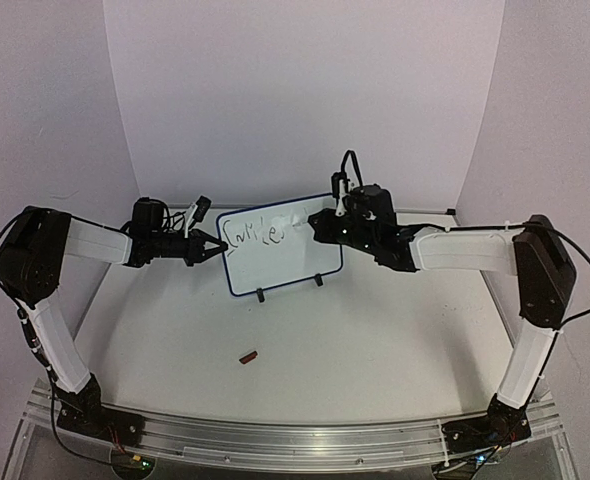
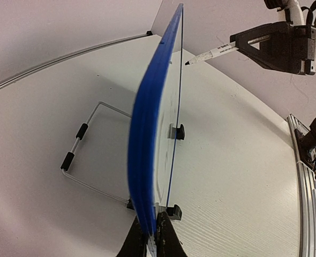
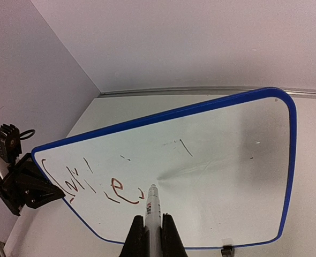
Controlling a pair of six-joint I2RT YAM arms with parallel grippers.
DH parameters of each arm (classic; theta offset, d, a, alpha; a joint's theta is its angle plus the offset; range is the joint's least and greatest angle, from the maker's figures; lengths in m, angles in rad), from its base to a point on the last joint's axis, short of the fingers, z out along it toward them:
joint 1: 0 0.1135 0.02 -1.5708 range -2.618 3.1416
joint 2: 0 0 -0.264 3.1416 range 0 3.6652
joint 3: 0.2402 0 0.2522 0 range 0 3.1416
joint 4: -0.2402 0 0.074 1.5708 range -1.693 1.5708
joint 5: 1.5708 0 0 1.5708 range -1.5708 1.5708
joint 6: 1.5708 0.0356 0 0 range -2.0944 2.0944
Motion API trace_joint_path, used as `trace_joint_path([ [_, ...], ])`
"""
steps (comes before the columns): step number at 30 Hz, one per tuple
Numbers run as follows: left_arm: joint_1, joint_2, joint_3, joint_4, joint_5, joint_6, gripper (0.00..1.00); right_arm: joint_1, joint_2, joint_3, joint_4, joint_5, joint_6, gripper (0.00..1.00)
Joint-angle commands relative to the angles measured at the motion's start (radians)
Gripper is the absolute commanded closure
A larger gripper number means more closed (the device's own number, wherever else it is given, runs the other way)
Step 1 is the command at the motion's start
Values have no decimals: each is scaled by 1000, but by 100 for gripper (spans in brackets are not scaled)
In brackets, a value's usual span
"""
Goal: Write a sentence on the whiteboard
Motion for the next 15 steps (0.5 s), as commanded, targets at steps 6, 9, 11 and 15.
trace_joint_path([
  [6,-7,13,6,-68,-108,68,100,-10,28,62,31,47,3,100],
  [9,-7,13,7,-69,-108,67,100,-11,40,72,31,42,3,100],
  [11,-8,13,7,-69,-109,68,100,-12,47,78,31,33,3,100],
  [15,-8,13,7,-69,-110,68,100,-12,59,85,30,30,3,100],
])
